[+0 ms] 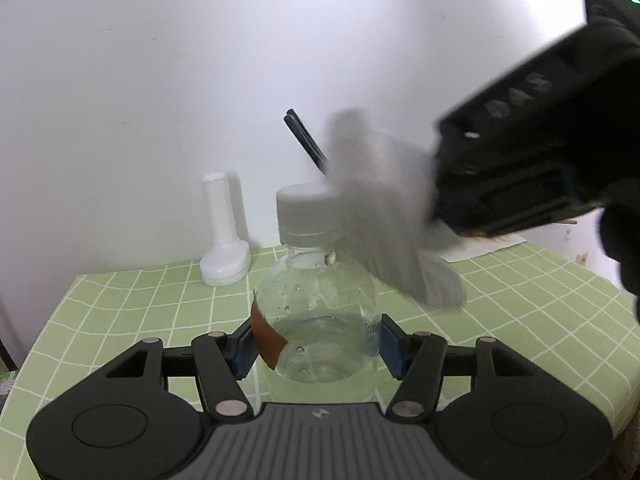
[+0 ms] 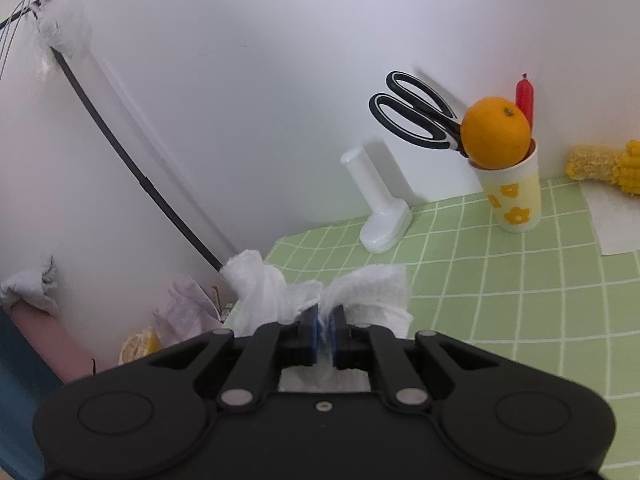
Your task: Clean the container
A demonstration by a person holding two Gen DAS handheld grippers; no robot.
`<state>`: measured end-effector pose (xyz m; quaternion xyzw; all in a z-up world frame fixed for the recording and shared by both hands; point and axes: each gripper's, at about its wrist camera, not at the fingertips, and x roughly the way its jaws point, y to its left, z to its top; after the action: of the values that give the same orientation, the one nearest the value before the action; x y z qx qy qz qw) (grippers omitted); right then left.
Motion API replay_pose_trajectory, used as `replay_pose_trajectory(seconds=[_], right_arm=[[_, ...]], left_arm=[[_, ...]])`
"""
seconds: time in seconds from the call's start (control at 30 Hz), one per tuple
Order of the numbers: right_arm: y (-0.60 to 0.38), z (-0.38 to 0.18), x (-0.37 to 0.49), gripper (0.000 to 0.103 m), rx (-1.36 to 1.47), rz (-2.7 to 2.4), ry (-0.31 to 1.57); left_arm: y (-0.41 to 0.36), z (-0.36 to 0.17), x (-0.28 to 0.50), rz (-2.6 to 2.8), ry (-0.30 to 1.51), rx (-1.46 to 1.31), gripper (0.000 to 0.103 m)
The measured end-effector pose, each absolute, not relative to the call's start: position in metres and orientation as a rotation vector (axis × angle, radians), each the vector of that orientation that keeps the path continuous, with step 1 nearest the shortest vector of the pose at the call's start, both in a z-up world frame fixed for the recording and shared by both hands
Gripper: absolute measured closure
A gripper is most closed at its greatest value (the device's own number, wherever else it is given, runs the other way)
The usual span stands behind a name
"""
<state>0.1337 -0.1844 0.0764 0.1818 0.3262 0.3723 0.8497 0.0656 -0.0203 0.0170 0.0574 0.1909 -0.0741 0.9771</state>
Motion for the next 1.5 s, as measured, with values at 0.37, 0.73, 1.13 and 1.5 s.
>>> replay_pose_trajectory(seconds=[0.37, 0.73, 1.13, 1.5], right_arm=[[-0.182, 0.104, 0.114, 0.097, 0.451, 0.977, 0.546], [-0.167, 0.106, 0.121, 0.097, 0.324, 0.92, 0.526], [-0.205, 0.096, 0.126, 0.097, 0.377, 0.762, 0.546], [-0.261, 0.078, 0.124, 0.097, 0.558, 0.635, 0.559]], left_arm=[[-0.023, 0.015, 0.067, -0.138, 0.389, 0.113, 0.042], [0.003, 0.034, 0.044, -0.129, 0.4, 0.115, 0.042], [0.003, 0.033, 0.054, -0.118, 0.428, 0.136, 0.04], [0.013, 0.072, 0.019, -0.089, 0.329, 0.118, 0.019]])
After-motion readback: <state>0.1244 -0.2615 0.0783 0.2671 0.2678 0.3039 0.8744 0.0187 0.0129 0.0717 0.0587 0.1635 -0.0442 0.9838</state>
